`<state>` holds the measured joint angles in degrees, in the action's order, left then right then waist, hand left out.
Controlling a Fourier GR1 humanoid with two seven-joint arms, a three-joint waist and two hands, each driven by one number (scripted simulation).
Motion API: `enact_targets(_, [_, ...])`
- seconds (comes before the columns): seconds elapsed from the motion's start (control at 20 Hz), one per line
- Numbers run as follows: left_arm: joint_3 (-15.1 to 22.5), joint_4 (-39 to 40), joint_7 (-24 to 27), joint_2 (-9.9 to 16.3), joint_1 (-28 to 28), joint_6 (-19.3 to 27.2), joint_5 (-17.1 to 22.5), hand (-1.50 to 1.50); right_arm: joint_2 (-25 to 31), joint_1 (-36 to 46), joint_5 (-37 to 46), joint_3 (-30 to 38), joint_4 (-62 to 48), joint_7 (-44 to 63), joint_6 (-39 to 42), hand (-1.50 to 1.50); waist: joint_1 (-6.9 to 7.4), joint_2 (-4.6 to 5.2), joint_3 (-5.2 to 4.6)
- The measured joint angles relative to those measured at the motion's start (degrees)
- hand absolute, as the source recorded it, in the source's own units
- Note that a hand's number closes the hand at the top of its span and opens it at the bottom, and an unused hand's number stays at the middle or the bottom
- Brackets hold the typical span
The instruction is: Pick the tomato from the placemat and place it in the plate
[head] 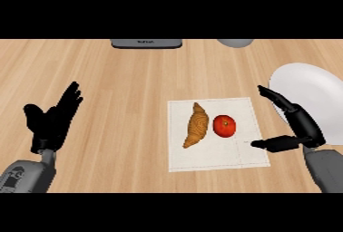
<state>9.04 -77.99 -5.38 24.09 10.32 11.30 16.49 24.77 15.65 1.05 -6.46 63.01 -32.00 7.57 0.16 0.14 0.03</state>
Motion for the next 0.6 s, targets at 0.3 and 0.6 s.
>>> enact_targets(0.3, [-1.3, -0.2, -0.9, -1.0, 0.2, -1.2, -1.4, 0.0, 2.1, 0.4, 5.5, -1.6, 3.8, 5.3, 1.1, -1.5, -0.15, -0.15, -0.03])
enact_targets(0.6, [-2.1, -0.1, -1.1, -2.1, 0.2, -1.8, -2.7, 0.0, 3.3, 0.6, 9.5, -4.6, 9.8, 15.5, 4.9, -1.5, -0.24, -0.24, -0.06])
